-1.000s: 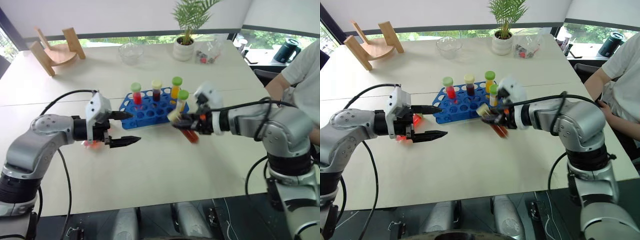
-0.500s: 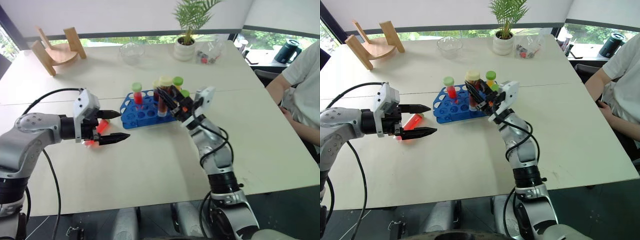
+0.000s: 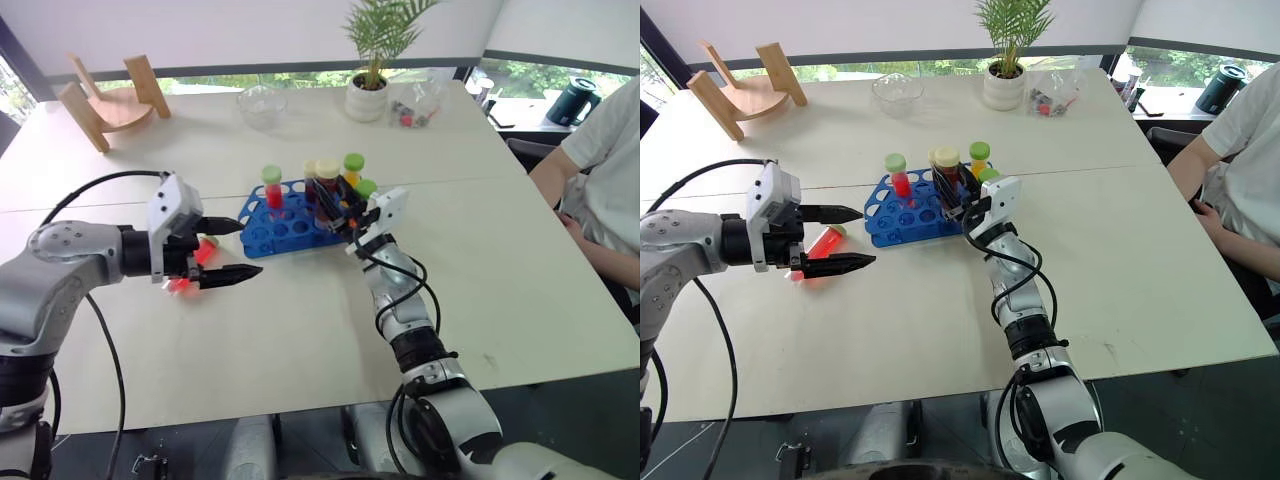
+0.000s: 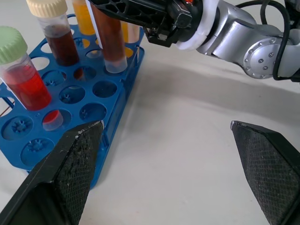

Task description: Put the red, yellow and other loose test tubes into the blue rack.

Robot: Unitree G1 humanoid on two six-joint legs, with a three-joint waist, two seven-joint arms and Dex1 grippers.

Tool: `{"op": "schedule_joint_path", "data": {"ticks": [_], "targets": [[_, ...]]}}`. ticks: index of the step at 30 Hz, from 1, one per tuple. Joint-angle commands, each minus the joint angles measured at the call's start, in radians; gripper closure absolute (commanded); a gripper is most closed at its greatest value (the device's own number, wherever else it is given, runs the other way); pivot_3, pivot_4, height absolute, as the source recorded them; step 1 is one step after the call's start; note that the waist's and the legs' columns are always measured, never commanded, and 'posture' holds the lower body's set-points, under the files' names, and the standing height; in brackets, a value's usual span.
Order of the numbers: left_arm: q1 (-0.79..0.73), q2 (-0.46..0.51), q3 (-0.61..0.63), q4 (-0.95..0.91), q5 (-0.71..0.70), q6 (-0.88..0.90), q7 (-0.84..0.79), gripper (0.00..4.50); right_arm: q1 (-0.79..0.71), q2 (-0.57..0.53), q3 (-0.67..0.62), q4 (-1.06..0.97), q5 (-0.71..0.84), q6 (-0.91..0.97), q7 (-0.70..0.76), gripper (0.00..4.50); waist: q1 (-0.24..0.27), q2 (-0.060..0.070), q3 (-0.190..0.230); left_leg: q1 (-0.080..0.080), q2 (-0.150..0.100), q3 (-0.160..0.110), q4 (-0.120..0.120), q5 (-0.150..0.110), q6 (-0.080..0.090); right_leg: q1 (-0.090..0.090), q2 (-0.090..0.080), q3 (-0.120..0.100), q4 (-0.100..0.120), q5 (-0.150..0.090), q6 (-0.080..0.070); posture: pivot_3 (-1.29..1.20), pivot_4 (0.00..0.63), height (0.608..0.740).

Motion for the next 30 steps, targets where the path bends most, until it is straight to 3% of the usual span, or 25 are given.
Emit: {"op": "schedule_joint_path", "data": {"ticks": [1,30], "targets": [[-0.009,0.013,0.037,-0.035,-0.016,0.001,0.009,0.0,-0.035,0.017,-0.008,0.031,-0.006,-0.046,-0.012,3.55,0.0,0.0,0.0,0.0,0.0,0.0,0.0,0.0,0.0,0.0,0.0,0.0,0.0,0.0,0.0,0.0,0.15,0.74],[-0.003,0.009,0.037,-0.045,-0.027,0.004,0.026,0.0,-0.006,0.02,0.03,0.072,-0.045,-0.082,-0.005,3.55,-0.001,0.0,0.0,0.001,0.0,0.0,0.0,0.0,-0.001,0.0,0.0,0.0,0.001,0.0,0.0,0.0,0.15,0.74]]}}
